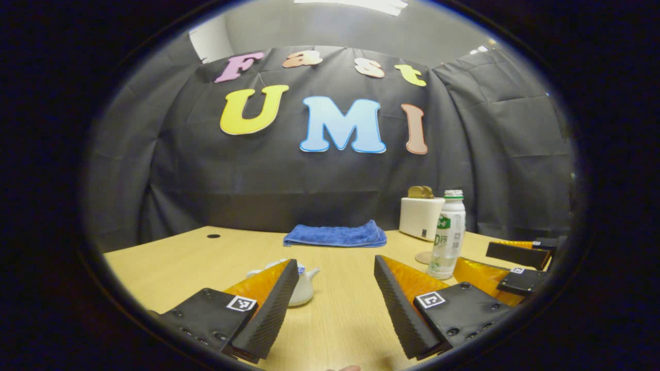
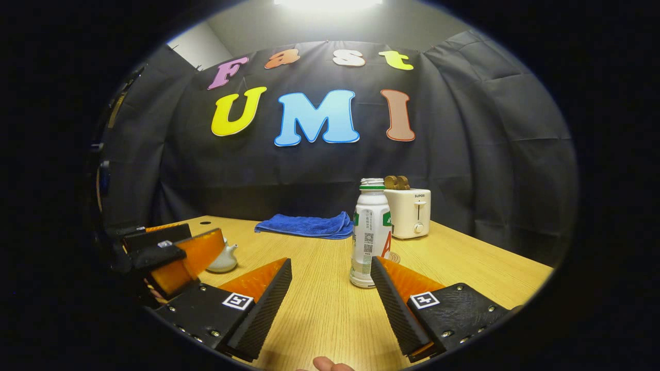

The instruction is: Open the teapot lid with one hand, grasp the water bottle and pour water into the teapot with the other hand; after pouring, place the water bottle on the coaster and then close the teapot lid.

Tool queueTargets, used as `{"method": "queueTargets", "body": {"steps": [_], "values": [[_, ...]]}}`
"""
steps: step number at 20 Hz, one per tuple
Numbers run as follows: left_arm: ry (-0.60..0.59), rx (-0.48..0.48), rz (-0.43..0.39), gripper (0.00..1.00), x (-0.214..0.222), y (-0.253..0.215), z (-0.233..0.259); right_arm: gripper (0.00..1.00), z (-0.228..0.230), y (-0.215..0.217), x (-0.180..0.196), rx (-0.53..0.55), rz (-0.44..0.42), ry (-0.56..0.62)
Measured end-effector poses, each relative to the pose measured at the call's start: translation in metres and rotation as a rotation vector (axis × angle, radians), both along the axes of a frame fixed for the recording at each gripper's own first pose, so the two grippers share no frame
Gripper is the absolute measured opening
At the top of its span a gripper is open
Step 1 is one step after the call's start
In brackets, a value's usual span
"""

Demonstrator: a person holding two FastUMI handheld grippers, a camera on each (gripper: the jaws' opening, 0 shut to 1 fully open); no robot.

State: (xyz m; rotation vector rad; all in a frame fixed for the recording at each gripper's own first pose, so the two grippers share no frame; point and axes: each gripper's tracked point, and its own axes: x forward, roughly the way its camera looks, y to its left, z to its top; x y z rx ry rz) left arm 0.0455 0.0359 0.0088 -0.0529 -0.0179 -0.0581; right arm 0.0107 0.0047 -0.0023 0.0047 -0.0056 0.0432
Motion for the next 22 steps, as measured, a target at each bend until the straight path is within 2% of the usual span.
{"method": "queueTargets", "body": {"steps": [3, 7, 9, 16, 18, 20, 22], "values": [[0.047, 0.04, 0.04, 1.0, 0.031, 0.021, -0.012, 0.95, -0.001, 0.002, 0.005, 0.017, 0.021, 0.019], [0.112, 0.017, 0.052, 1.0, 0.063, 0.038, -0.03, 0.95, 0.003, -0.004, 0.01, 0.034, 0.014, 0.023], [0.132, 0.001, 0.064, 1.0, 0.072, 0.044, -0.037, 0.95, 0.004, -0.008, 0.011, 0.038, 0.009, 0.028], [0.135, 0.038, 0.084, 1.0, 0.09, 0.054, -0.036, 0.95, -0.001, -0.01, 0.014, 0.065, 0.008, 0.06], [0.149, 0.037, 0.094, 0.97, 0.092, 0.059, -0.039, 0.95, -0.002, -0.01, 0.014, 0.073, 0.009, 0.062], [0.16, 0.043, 0.091, 0.82, 0.092, 0.058, -0.039, 0.95, -0.003, -0.01, 0.014, 0.08, 0.008, 0.07], [0.174, 0.065, 0.084, 0.75, 0.094, 0.056, -0.039, 0.95, -0.002, -0.012, 0.015, 0.086, 0.006, 0.07]]}}
